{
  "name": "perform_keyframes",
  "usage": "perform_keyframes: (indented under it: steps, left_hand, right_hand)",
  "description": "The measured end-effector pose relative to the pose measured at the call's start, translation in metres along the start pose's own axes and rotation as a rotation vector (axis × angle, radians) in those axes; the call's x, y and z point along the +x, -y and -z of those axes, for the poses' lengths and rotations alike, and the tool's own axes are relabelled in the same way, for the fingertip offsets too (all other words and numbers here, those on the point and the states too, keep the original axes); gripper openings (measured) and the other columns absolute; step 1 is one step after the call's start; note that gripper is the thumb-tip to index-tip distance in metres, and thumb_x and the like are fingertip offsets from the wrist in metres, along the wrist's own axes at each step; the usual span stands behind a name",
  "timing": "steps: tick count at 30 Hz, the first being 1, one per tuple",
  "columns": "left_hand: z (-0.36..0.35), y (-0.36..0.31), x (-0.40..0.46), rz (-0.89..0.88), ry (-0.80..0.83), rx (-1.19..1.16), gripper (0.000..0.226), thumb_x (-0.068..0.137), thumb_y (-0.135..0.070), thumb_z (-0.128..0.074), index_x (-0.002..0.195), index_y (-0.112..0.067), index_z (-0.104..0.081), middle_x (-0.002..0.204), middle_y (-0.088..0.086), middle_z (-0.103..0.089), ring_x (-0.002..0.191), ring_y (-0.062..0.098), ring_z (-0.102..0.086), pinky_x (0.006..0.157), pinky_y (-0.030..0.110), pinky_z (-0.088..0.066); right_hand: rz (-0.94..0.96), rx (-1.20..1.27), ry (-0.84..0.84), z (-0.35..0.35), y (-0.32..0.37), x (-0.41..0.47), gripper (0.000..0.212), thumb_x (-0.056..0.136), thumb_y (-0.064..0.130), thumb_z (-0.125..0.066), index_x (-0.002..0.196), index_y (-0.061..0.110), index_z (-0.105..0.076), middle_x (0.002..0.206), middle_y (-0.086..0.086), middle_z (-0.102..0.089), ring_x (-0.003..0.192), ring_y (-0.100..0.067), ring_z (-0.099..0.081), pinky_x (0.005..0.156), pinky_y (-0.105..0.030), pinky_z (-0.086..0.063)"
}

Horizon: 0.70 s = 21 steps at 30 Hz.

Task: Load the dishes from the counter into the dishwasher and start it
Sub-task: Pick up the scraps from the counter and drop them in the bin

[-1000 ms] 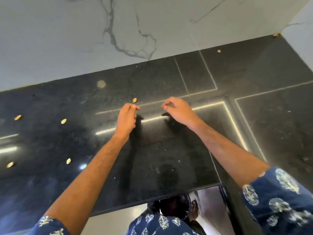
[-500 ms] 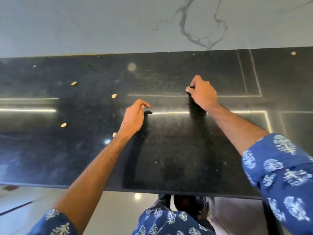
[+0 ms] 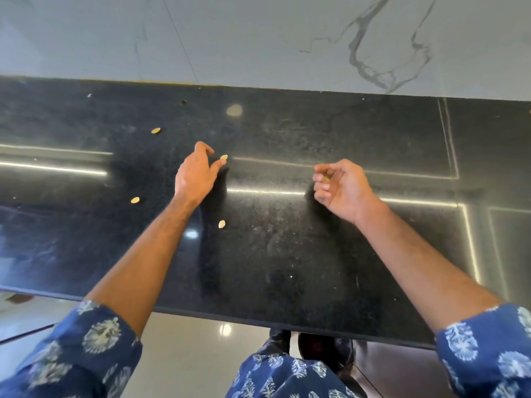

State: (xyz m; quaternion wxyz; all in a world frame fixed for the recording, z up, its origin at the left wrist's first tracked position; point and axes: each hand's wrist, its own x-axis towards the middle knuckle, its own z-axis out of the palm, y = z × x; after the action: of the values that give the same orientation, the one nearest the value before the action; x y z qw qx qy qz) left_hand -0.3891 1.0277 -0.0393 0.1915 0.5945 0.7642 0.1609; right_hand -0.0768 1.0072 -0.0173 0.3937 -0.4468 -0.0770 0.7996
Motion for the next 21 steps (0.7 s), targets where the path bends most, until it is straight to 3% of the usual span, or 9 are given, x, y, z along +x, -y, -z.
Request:
perform_keyframes:
  steps: [4,11,16,19,21]
  left_hand:
    - [0.0,0.005,0.022,-0.021,0.057,-0.002,0.037,0.092,-0.049,-0.065,0.113,-0.02,-0.055,0.085,-0.002,-0.058,0.082,0.024,-0.059,0.073,0.038,-0.049]
    - [0.001,0.006,0.046,-0.072,0.17,0.041,0.019,0.09,-0.039,-0.07,0.098,-0.024,-0.062,0.089,-0.003,-0.06,0.084,0.019,-0.059,0.073,0.034,-0.047]
    - [0.014,-0.011,0.064,-0.219,0.404,0.227,0.008,0.093,-0.026,-0.064,0.089,-0.025,-0.071,0.085,-0.006,-0.059,0.081,0.018,-0.058,0.083,0.039,-0.052]
    - [0.017,-0.013,0.064,-0.238,0.486,0.351,0.024,0.087,-0.028,-0.058,0.066,-0.017,-0.054,0.065,0.002,-0.055,0.064,0.025,-0.054,0.066,0.038,-0.048]
    - [0.016,-0.015,0.058,-0.256,0.492,0.433,0.021,0.088,-0.033,-0.056,0.08,-0.013,-0.051,0.072,0.005,-0.056,0.069,0.027,-0.057,0.066,0.038,-0.046]
  right_hand:
    - [-0.012,0.19,0.063,-0.011,-0.033,-0.006,0.034,0.095,0.026,-0.049,0.079,0.001,-0.067,0.071,-0.008,-0.052,0.053,-0.01,-0.036,0.045,-0.017,-0.03]
    - [0.001,0.14,0.052,-0.022,-0.05,-0.01,0.026,0.097,0.026,-0.051,0.089,0.004,-0.065,0.072,-0.004,-0.05,0.052,-0.008,-0.035,0.043,-0.018,-0.032]
    - [-0.001,0.072,0.033,-0.026,-0.056,-0.015,0.023,0.096,0.024,-0.053,0.09,0.006,-0.065,0.073,-0.002,-0.049,0.054,-0.008,-0.034,0.044,-0.018,-0.031]
    - [0.003,0.063,0.025,-0.029,-0.061,-0.021,0.022,0.096,0.023,-0.054,0.09,0.006,-0.066,0.072,-0.002,-0.049,0.053,-0.008,-0.035,0.044,-0.018,-0.031]
    - [0.004,0.064,0.025,-0.029,-0.065,-0.026,0.023,0.097,0.023,-0.054,0.089,0.006,-0.067,0.072,-0.002,-0.05,0.053,-0.007,-0.036,0.044,-0.018,-0.031]
